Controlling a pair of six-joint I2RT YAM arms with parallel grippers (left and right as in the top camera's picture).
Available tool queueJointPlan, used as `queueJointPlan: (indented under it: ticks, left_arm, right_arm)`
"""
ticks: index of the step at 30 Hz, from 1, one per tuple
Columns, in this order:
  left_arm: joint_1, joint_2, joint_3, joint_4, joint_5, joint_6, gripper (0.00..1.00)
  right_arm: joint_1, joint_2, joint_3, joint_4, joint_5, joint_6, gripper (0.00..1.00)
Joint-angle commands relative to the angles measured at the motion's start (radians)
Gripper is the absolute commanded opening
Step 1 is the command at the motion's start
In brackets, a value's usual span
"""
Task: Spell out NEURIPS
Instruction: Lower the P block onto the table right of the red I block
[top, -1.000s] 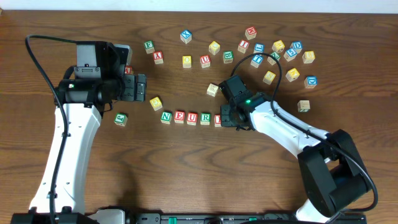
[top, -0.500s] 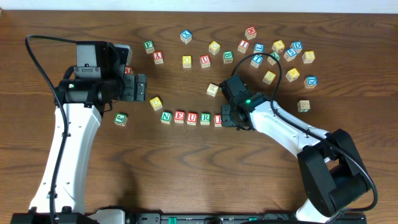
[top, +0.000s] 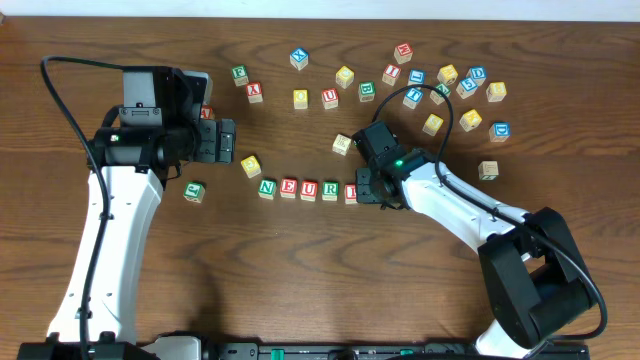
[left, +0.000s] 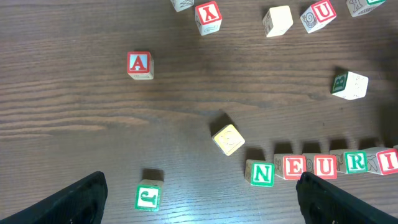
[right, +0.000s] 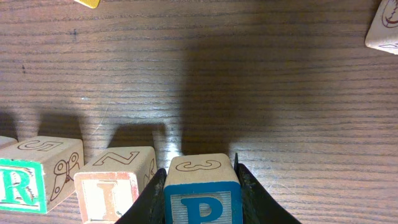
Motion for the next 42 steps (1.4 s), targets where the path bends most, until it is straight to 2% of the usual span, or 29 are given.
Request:
queueJointPlan:
  ticks: [1,11,42]
  left_arm:
    - [0.004,-0.002,0.021,0.0,0.001,0.002,0.96]
    - [0.004,-0.002,0.021,0.0,0.001,0.002,0.96]
    - [0.004,-0.002,0.021,0.0,0.001,0.002,0.96]
  right_arm:
    - [0.009,0.01,0.002,-0.003,0.019,0.015,0.22]
    - [0.048,0.01,0.002,0.005,0.046,0.032,0.22]
    - [0.047,0.066,0.002,0.022,0.08,0.038,0.21]
